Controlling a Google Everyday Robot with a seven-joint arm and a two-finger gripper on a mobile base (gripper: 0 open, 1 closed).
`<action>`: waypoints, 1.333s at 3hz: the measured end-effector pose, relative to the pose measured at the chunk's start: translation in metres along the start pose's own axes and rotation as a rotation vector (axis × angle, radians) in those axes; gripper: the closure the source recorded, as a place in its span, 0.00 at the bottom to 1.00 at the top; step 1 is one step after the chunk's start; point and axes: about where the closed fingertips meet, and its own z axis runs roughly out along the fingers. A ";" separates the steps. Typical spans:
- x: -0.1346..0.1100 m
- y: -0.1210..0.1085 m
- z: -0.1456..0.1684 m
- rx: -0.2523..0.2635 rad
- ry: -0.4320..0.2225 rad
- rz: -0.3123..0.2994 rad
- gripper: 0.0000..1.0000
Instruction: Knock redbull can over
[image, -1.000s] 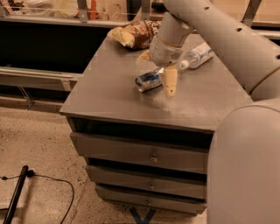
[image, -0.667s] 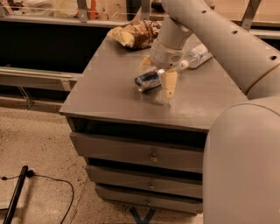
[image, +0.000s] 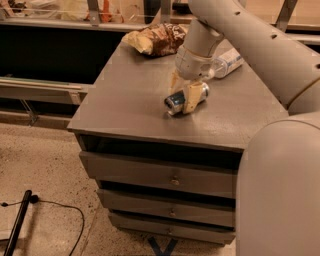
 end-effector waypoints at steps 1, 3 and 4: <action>-0.001 0.000 -0.003 0.001 0.000 0.000 0.96; -0.022 0.041 -0.156 0.296 -0.286 0.230 1.00; -0.025 0.041 -0.183 0.353 -0.448 0.303 1.00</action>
Offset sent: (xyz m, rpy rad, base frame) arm -0.0688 -0.0520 0.1881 0.2920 -0.0840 -0.2220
